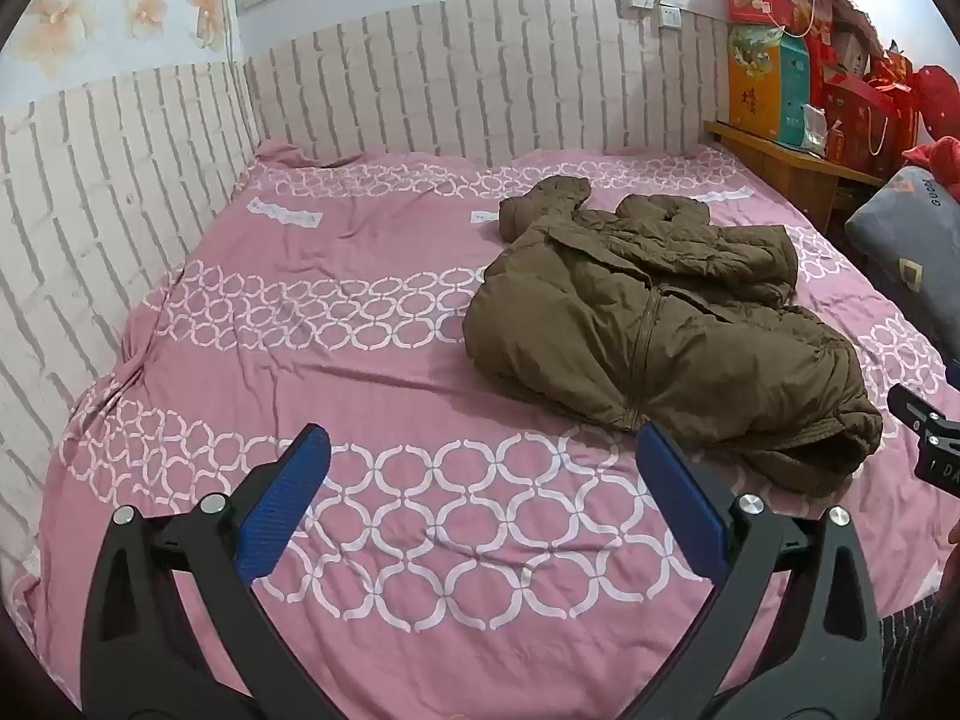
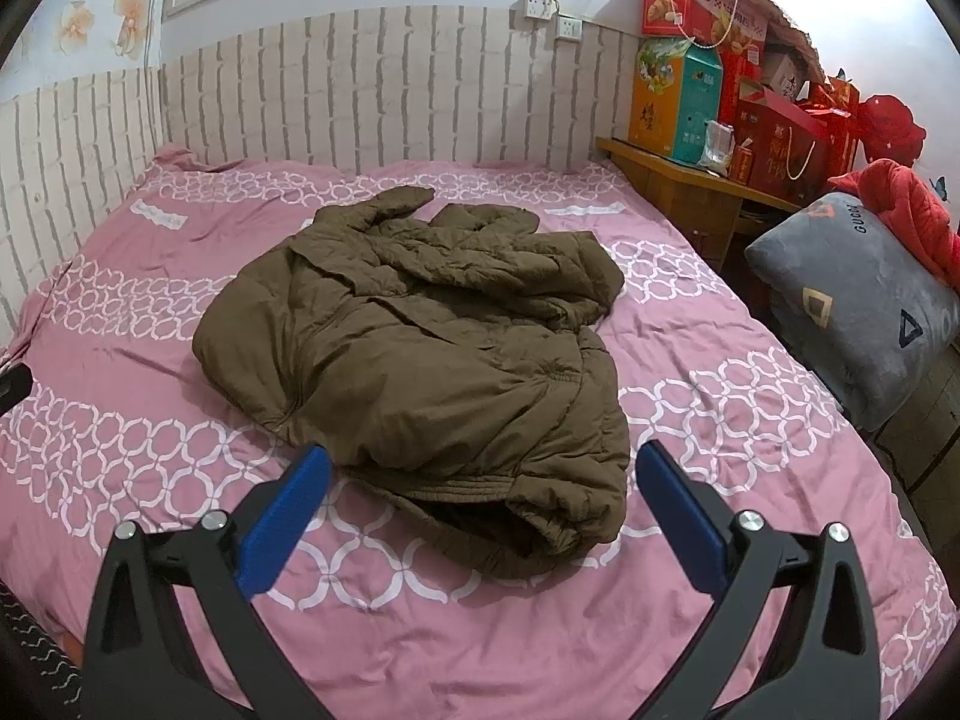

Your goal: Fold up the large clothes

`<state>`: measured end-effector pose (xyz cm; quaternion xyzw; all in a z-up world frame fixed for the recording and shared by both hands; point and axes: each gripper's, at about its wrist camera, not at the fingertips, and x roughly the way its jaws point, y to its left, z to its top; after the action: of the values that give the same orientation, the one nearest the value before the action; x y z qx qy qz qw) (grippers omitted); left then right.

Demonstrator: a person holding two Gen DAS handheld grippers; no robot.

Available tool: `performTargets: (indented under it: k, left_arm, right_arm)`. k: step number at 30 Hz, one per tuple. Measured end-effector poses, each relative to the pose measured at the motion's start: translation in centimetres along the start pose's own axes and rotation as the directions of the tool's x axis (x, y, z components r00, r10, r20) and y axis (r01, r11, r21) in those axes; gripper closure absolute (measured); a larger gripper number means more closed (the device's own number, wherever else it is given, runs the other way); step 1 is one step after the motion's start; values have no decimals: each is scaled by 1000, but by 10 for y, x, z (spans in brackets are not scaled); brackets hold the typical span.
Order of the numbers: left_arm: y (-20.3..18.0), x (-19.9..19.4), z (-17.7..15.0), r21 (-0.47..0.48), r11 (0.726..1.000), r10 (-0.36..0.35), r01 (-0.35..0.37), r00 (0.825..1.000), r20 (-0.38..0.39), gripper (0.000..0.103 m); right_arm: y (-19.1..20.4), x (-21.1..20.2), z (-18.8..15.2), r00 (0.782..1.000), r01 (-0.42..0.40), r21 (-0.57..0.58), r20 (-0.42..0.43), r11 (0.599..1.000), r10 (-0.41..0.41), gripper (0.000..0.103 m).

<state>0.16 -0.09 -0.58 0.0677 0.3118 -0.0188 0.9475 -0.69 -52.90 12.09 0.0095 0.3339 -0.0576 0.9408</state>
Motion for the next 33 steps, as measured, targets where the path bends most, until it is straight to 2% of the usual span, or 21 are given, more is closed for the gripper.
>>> performTargets:
  k: [33]
  left_arm:
    - [2,-1,2,4,1000,0,0,1000,-5,3]
  right_arm:
    - [-4,0,-1,1000,7,8,3,1000,-7,1]
